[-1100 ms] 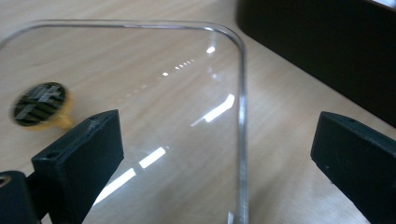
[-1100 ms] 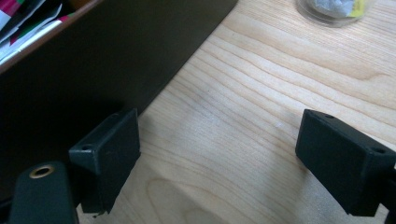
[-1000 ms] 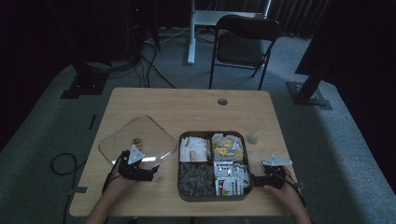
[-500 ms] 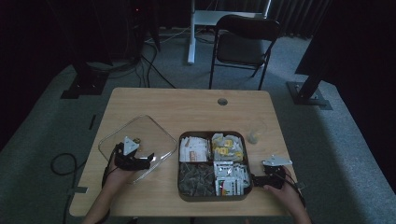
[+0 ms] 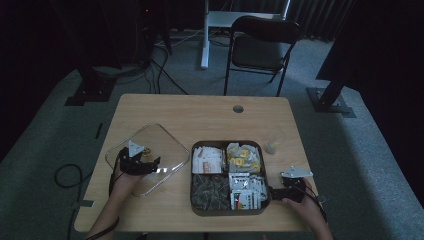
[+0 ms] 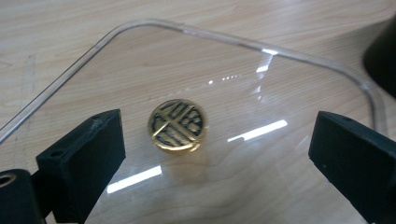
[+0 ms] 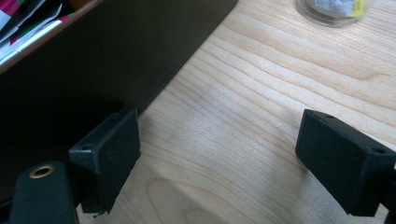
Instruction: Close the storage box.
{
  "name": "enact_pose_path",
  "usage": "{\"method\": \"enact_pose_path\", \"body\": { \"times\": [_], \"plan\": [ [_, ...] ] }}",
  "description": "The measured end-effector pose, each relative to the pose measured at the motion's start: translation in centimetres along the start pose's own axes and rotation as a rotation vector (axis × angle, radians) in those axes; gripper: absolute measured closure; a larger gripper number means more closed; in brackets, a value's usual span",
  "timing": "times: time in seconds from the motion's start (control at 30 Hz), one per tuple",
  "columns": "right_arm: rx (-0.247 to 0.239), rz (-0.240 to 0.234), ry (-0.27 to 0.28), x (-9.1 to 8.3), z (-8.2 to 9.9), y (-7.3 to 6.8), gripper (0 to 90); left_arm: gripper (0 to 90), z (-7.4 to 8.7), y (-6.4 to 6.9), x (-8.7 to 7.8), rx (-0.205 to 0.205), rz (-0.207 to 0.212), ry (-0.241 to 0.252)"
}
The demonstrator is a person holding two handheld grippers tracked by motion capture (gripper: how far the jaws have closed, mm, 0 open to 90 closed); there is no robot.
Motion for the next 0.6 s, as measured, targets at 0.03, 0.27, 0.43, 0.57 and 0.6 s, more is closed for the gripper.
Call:
{"method": "enact_pose_path", "body": {
  "times": [0.03,0.27,0.43,0.57,0.6],
  "plan": [
    [0.000,0.000,0.000,0.0,0.0,0.0,13.1,5.2,0.0,-0.3,0.3,-0.007,-0.011,-0.009],
    [0.000,0.000,0.000,0.0,0.0,0.0,13.1,15.9,-0.5,-0.6,0.6,-0.018,-0.024,-0.008],
    [0.000,0.000,0.000,0.0,0.0,0.0,13.1,22.6,-0.7,-1.0,1.1,-0.056,-0.044,-0.021],
    [0.000,0.000,0.000,0.0,0.0,0.0,13.1,27.3,-0.7,-1.3,1.5,-0.056,-0.080,-0.046],
    [0.000,0.000,0.000,0.0,0.0,0.0,13.1,31.9,-0.7,-1.4,1.6,-0.061,-0.087,-0.046]
  ]
}}
Point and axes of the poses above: each handheld gripper's, and its own axes: x roughly forward along the jaws, z roughly out of its underside, y roughly to its right, the point moved 7 cm from there along x, roughly forward along the jaws, and after that the axes turned 7 degrees about -x, right-handed, at the moved point
